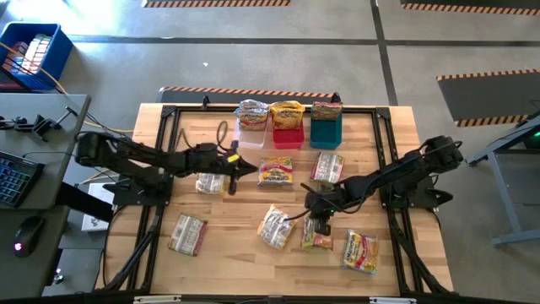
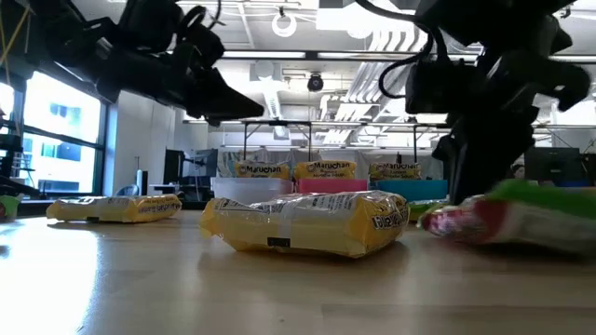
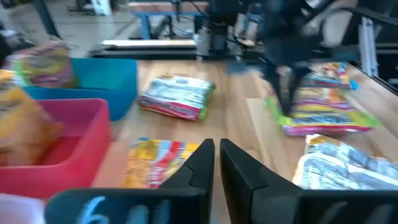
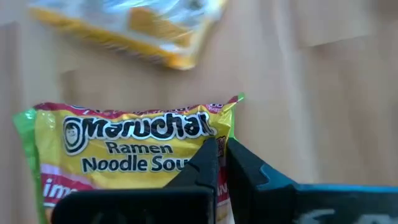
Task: Sort Maruchan noodles
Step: Put the green noodle pack into the blue bin
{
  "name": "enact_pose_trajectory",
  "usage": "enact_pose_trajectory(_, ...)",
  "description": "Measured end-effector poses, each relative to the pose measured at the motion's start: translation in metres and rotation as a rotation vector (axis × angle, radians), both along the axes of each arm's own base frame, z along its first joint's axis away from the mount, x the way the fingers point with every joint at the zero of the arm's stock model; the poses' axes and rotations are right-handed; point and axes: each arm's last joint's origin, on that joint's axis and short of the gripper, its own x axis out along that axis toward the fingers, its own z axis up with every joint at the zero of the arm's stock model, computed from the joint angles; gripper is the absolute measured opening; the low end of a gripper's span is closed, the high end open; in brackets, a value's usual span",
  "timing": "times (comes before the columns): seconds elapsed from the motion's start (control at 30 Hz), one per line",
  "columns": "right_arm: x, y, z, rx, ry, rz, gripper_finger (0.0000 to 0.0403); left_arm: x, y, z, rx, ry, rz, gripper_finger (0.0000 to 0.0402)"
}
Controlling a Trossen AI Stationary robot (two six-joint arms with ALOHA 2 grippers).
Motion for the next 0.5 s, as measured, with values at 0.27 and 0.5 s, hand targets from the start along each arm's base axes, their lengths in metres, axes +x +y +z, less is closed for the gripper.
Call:
enact_pose_trajectory(0.27,-0.013,0.002,0.011,-0.205,-0.041,-0.182,0.0,0.046,-0.026,-0.02,0.012,0.091,-0.047,0.0062)
enact_pose_trajectory(0.5,-0.02,0.015,0.013,-0.266,-0.075,-0.199,0.0,0.088,-0.044,-0.028,-0.011,0.102,-0.081,0.0085)
